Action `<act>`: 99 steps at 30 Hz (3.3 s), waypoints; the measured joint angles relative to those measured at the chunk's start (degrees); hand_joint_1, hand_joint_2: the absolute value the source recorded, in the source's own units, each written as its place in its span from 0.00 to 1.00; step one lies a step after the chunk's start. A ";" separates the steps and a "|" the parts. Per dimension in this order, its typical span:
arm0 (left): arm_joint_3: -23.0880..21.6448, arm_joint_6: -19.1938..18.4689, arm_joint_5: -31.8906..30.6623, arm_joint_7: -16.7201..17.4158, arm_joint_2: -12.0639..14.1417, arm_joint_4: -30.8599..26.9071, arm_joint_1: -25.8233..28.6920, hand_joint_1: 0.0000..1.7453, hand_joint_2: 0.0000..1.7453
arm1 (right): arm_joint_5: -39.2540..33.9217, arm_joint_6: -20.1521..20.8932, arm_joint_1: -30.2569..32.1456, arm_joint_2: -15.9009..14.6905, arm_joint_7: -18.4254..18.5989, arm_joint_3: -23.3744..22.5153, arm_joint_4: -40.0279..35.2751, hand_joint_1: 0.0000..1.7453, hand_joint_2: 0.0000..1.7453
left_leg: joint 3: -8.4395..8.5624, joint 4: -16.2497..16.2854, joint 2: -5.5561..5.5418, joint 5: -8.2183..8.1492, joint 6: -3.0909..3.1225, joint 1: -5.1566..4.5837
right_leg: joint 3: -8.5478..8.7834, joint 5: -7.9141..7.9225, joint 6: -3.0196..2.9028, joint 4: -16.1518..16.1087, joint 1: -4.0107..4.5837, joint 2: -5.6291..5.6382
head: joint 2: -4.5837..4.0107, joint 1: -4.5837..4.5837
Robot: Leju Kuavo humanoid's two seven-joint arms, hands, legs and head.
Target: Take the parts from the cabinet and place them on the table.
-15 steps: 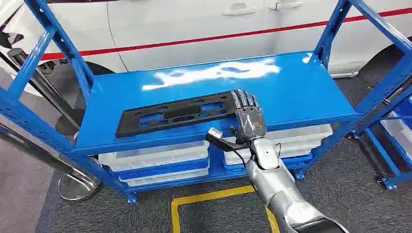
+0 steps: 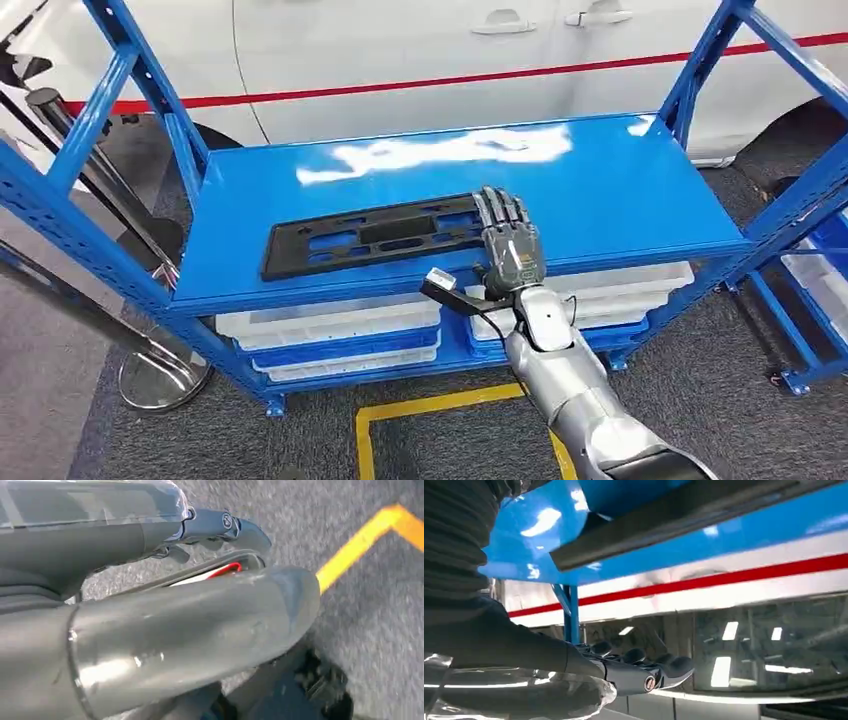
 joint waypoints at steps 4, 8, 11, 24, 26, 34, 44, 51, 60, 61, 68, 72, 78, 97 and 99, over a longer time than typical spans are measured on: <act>0.11 -0.02 -0.20 -0.24 -0.02 -0.02 -0.12 0.00 0.00 | -0.02 0.00 -0.48 0.02 -0.02 0.07 0.00 0.00 1.00 | -0.50 2.22 -0.06 -1.47 -1.20 -0.34 | 5.71 3.99 -0.52 -12.16 0.09 0.07 | 0.00 -0.09; 0.31 0.00 -0.52 -0.31 0.06 -0.09 -0.11 0.00 0.00 | -0.02 0.00 -0.56 -0.02 -0.02 0.24 0.00 0.00 1.00 | -0.28 1.89 -0.01 -2.09 -2.14 -0.13 | 6.26 3.73 -1.71 -12.32 -0.07 0.16 | 0.00 -0.04; 0.46 0.02 -0.52 -0.35 0.00 -0.22 -0.20 0.00 0.00 | 0.13 0.00 -0.92 0.00 -0.02 0.70 0.07 0.00 1.00 | -4.62 11.08 0.01 -5.70 -3.08 0.32 | 7.34 3.11 -2.63 -12.45 0.03 0.04 | 0.00 -0.07; 1.53 1.14 -0.61 0.35 0.00 -0.28 -0.40 0.00 0.00 | 0.20 -0.02 -0.94 0.09 0.15 1.05 0.66 0.00 1.00 | -2.64 -0.56 -0.02 3.30 -0.53 -0.18 | 10.26 0.23 -0.65 -13.04 0.06 0.21 | 0.00 -0.07; 1.81 1.18 -0.61 0.35 0.02 -0.28 -0.60 0.00 0.00 | 0.18 -0.02 -1.07 0.09 0.17 1.07 0.68 0.00 1.00 | -1.97 -1.06 -0.03 3.08 0.03 -0.17 | 7.03 -2.74 -0.54 -6.91 0.09 0.27 | 0.00 -0.06; 2.32 2.01 -0.98 0.48 -0.09 -0.31 -0.94 0.00 0.00 | 0.33 0.00 -0.90 -0.15 0.17 1.07 1.03 0.00 1.00 | -2.53 2.72 -0.20 0.28 -1.43 -0.05 | 5.40 3.36 0.66 -10.94 -0.47 0.19 | 0.00 -0.02; 2.75 3.43 -1.44 -0.04 -0.17 -0.35 -1.84 0.00 0.00 | -0.22 0.00 -1.56 0.13 -0.50 1.94 1.16 1.00 1.00 | -10.18 19.74 -0.17 -7.79 -3.44 0.62 | 5.70 4.05 -1.95 -11.70 -0.28 0.23 | 0.00 -0.15; 3.52 3.74 -2.21 -0.15 -0.11 -0.52 -2.44 0.00 0.00 | -0.94 0.00 -2.15 0.11 -0.02 2.49 0.94 1.00 1.00 | -1.88 2.16 -0.31 0.08 -1.94 -0.09 | 5.80 4.14 -1.18 -12.03 -0.01 0.44 | 0.00 -0.15; 3.91 4.22 -2.60 -0.48 0.15 -0.81 -2.99 0.00 0.00 | -1.11 0.00 -2.57 -0.24 -0.02 2.91 0.28 1.00 1.00 | -0.85 0.22 -0.17 1.04 0.03 -0.04 | -1.47 -2.78 0.06 3.60 0.05 0.23 | 0.00 -0.15; 3.93 4.20 -2.60 -0.48 0.15 -0.81 -2.99 0.00 0.00 | -1.16 0.00 -2.60 -0.28 -0.02 2.91 0.22 1.00 1.00 | -0.85 0.47 -0.23 0.89 0.00 -0.01 | -0.70 -1.13 0.08 1.83 0.02 0.21 | 0.00 -0.13; 4.26 4.59 -3.04 -0.57 0.28 -1.16 -3.33 0.00 0.00 | -1.92 0.00 -3.06 -0.42 -0.17 2.95 -0.89 1.00 1.00 | -1.56 2.23 -0.30 -0.11 -1.67 -0.10 | 5.54 4.05 -1.02 -11.59 0.46 0.12 | 0.00 -0.15; 4.89 4.98 -2.80 -1.07 0.37 -1.46 -3.71 0.00 0.00 | -3.72 0.00 -3.19 -0.44 -1.10 2.97 -3.09 1.00 1.00 | -4.08 8.25 -0.24 -4.14 -2.88 0.30 | 5.89 4.50 -2.22 -12.28 -0.05 -0.01 | 0.00 -0.17; 9.38 5.25 0.68 -3.78 0.17 -1.64 -3.04 0.00 0.00 | -2.97 0.00 -0.81 -0.20 -5.01 2.97 -17.43 1.00 1.00 | -6.09 11.04 -0.23 -1.75 -3.17 0.82 | 6.14 4.30 -2.22 -12.27 0.08 0.20 | 0.00 -0.17; 16.33 7.08 0.50 -11.04 -2.58 -1.77 -0.69 0.00 0.00 | 3.96 0.07 12.17 2.10 -20.55 4.87 -60.79 1.00 1.00 | -1.73 2.80 -0.46 -0.90 -1.40 -0.15 | 5.05 3.80 -0.65 -11.14 0.16 0.21 | 0.00 -0.20; 16.33 7.08 0.37 -11.15 -2.60 -1.77 -0.66 0.00 1.00 | 3.58 0.09 12.88 2.82 -21.51 4.87 -63.28 1.00 1.00 | -1.51 2.52 -0.38 -0.83 -1.69 -0.12 | 5.06 3.70 -1.18 -11.18 0.49 0.35 | 0.00 -0.17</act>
